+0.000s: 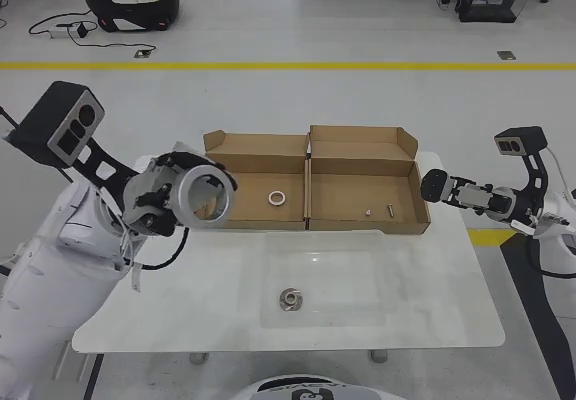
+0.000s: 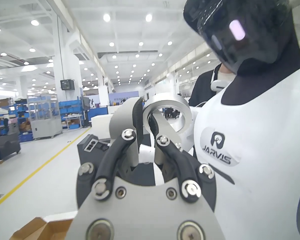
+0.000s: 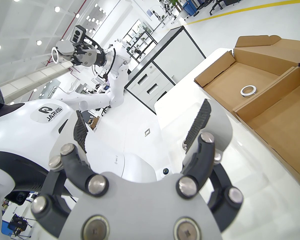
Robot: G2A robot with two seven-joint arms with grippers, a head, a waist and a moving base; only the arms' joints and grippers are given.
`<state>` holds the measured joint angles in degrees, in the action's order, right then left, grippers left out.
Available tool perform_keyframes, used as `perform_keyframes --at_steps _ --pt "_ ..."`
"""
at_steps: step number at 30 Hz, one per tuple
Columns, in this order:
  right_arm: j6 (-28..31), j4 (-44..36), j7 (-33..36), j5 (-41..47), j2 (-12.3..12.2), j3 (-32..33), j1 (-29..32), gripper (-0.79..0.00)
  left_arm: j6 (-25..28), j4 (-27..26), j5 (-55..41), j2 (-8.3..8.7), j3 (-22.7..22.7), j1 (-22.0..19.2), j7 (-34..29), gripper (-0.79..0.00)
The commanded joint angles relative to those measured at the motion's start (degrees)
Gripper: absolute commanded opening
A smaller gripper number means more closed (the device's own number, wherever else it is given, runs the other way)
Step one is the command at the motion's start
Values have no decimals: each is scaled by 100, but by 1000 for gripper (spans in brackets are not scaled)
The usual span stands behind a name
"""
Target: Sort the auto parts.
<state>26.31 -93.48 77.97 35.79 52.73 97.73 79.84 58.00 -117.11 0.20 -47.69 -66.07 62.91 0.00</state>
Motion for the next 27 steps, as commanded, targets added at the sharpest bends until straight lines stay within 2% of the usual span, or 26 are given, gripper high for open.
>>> perform_keyframes --at_steps 1,8,20,27 --pt "0 0 0 0 0 0 0 0 0 -51 -185 -39 -3 61 198 -785" --pt "0 0 0 0 0 0 0 0 0 -80 -460 -144 -96 162 271 -785" --pt "0 0 0 0 0 0 0 0 0 144 56 -162 -361 274 -915 -785" --pt "0 0 0 0 0 0 0 0 0 -18 -353 -238 -404 353 -619 -785"
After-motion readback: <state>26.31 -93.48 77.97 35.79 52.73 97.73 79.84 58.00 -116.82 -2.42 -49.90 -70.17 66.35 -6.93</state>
